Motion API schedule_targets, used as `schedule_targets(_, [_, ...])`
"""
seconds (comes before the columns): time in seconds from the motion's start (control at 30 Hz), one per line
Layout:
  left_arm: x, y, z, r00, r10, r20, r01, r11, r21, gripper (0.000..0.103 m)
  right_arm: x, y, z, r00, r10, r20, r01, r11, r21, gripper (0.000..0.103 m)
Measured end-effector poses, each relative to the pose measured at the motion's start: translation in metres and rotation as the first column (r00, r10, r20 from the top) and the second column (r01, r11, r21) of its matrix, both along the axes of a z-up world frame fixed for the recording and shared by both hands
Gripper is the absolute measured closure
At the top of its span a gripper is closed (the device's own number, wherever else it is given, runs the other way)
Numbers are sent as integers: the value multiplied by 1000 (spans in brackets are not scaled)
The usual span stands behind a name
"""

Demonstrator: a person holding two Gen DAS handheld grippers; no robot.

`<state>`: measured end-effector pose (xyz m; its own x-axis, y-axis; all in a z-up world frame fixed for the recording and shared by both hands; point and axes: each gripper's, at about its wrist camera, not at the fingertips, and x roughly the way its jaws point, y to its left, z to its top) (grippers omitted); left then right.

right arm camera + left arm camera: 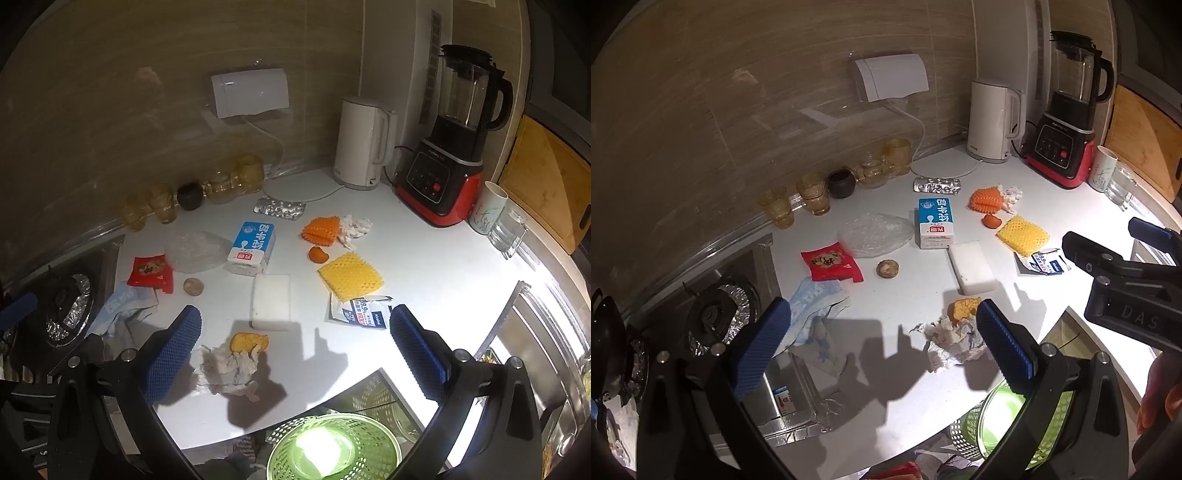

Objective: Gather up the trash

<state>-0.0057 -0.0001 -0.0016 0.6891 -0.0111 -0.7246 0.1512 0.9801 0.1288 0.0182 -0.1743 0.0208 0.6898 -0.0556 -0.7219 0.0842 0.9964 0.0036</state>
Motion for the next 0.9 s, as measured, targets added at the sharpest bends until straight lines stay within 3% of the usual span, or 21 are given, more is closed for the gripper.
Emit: schedule_targets(0.9, [0,1,1,1000,0,-4,0,1000,-8,7,-1,1,-2,1000,0,-1,0,1000,-5,2])
